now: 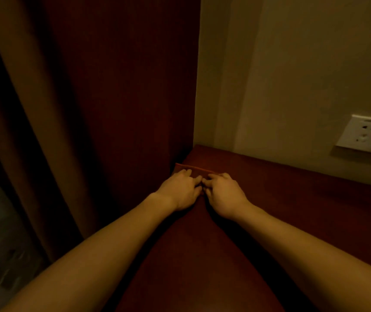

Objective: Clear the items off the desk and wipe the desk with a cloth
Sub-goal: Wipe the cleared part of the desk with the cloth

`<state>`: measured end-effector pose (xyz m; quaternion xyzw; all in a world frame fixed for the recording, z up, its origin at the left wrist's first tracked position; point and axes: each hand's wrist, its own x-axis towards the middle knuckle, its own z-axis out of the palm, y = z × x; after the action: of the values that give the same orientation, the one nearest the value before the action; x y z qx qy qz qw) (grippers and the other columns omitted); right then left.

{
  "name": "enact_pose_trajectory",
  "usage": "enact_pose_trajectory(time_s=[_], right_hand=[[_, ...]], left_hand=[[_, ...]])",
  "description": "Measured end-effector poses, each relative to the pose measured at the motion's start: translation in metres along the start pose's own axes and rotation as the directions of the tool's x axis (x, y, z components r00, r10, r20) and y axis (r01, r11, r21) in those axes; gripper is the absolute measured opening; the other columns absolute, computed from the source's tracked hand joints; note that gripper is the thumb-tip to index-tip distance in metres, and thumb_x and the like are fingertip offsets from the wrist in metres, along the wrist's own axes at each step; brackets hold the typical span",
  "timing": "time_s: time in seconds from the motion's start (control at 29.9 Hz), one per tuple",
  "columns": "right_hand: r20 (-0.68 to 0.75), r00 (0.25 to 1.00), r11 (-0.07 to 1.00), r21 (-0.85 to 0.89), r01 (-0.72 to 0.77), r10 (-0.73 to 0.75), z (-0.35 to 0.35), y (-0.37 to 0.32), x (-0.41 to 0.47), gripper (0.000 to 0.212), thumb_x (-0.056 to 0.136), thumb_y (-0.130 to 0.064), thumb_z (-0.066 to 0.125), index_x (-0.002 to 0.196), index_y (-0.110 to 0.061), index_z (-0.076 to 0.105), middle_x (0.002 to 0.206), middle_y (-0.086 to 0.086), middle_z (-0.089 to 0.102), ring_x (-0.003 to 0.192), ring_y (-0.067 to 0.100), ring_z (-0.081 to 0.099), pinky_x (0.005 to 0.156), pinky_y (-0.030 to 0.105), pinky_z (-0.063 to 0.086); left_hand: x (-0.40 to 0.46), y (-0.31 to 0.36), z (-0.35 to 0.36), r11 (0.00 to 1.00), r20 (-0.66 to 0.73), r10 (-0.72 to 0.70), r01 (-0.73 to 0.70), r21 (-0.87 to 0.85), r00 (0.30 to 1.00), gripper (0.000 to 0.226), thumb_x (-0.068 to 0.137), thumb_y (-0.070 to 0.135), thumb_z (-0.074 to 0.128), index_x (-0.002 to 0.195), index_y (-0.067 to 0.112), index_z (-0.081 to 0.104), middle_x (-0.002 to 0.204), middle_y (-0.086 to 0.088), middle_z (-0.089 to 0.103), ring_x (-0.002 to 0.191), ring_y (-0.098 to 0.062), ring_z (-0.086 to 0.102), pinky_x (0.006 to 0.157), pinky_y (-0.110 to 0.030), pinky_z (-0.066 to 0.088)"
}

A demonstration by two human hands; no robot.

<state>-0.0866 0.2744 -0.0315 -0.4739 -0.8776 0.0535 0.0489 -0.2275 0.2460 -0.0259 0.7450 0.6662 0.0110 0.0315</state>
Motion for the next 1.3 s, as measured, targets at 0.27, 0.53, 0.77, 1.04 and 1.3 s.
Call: enact_pose_trajectory(time_s=[0.27,0.53,0.77,1.04,1.3], right_hand=[[-0.001,1.0,1.0,-0.027,0.002,-0.002,0.002,-0.052,-0.078,0.04,0.101,-0.03,0.035,0.137,-0.022,0.05,0.147,0.007,0.042,0.131,0.029,0.035,0.102,0.041,0.035],[-0.072,0.996,0.997,-0.061,0.054,-0.059,0.015,-0.091,-0.145,0.04,0.099,-0.032,0.035,0.133,-0.021,0.053,0.138,0.004,0.049,0.124,0.026,0.038,0.099,0.038,0.036],[-0.021,0.996,0.996,0.038,0.084,-0.083,0.01,-0.076,-0.124,0.037,0.1,-0.033,0.037,0.129,-0.024,0.058,0.136,0.005,0.05,0.126,0.029,0.041,0.1,0.041,0.04],[0.077,0.996,0.996,0.074,0.039,-0.045,0.012,-0.045,-0.057,0.046,0.103,-0.032,0.033,0.148,-0.021,0.035,0.158,0.015,0.022,0.146,0.033,0.016,0.119,0.042,0.016],[0.049,0.998,0.998,0.056,0.034,-0.036,0.014,-0.041,-0.036,0.045,0.103,-0.027,0.032,0.146,-0.018,0.038,0.154,0.016,0.029,0.144,0.034,0.022,0.118,0.042,0.019]], left_hand=[[-0.09,0.006,0.005,0.999,0.002,0.026,-0.026,-0.022,1.0,0.049,0.101,0.034,0.031,0.148,0.019,0.031,0.153,-0.019,0.026,0.141,-0.03,0.024,0.112,-0.036,0.023],[-0.169,0.014,0.011,0.999,-0.021,0.026,-0.027,-0.021,0.999,0.049,0.1,0.037,0.033,0.147,0.024,0.033,0.153,-0.016,0.028,0.141,-0.028,0.025,0.11,-0.04,0.028],[-0.142,0.01,0.0,1.0,0.054,0.024,-0.023,-0.013,0.998,0.052,0.098,0.038,0.035,0.147,0.023,0.032,0.152,-0.018,0.028,0.14,-0.03,0.027,0.11,-0.04,0.027],[-0.073,-0.004,-0.002,1.0,0.064,0.009,-0.009,-0.013,0.998,0.051,0.099,0.035,0.036,0.147,0.019,0.033,0.148,-0.02,0.033,0.136,-0.033,0.032,0.109,-0.04,0.028],[-0.056,-0.012,0.006,0.999,-0.018,-0.003,0.002,-0.035,1.0,0.051,0.101,0.034,0.032,0.149,0.017,0.027,0.153,-0.019,0.025,0.141,-0.031,0.024,0.111,-0.035,0.023]])
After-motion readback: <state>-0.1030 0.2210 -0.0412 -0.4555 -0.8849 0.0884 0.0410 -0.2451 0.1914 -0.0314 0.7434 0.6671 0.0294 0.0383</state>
